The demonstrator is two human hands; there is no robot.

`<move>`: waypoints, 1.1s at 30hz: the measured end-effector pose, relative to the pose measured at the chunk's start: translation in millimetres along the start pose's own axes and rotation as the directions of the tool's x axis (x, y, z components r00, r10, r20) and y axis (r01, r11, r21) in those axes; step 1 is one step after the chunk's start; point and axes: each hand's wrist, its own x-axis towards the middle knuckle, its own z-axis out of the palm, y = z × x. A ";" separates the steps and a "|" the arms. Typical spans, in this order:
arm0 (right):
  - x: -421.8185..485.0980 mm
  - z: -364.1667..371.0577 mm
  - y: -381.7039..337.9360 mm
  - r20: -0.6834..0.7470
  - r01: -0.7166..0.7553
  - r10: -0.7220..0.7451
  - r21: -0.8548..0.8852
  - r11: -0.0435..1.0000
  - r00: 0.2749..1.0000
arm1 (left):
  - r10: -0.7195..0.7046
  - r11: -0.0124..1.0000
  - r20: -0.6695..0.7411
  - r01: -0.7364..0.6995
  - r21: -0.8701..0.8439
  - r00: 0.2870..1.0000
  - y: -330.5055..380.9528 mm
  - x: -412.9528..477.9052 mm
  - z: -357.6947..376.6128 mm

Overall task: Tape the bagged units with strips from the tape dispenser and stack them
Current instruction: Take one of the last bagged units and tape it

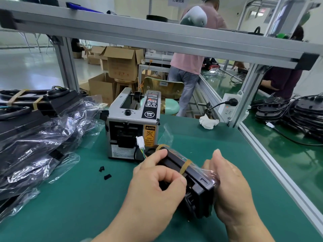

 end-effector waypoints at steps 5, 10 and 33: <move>-2.0 4.5 2.6 -0.069 -0.007 0.007 0.001 1.000 0.998 | -0.050 0.999 0.009 0.050 0.010 0.999 4.9 -3.8 6.1; -3.0 7.0 3.8 -0.107 0.065 -0.070 -0.053 0.997 0.992 | -0.083 0.996 0.006 0.083 0.015 0.997 8.9 -4.7 8.9; -7.6 11.3 1.3 -0.087 0.075 -0.081 -0.073 0.994 0.993 | -0.087 0.995 -0.004 0.087 0.058 0.996 7.9 -5.8 14.6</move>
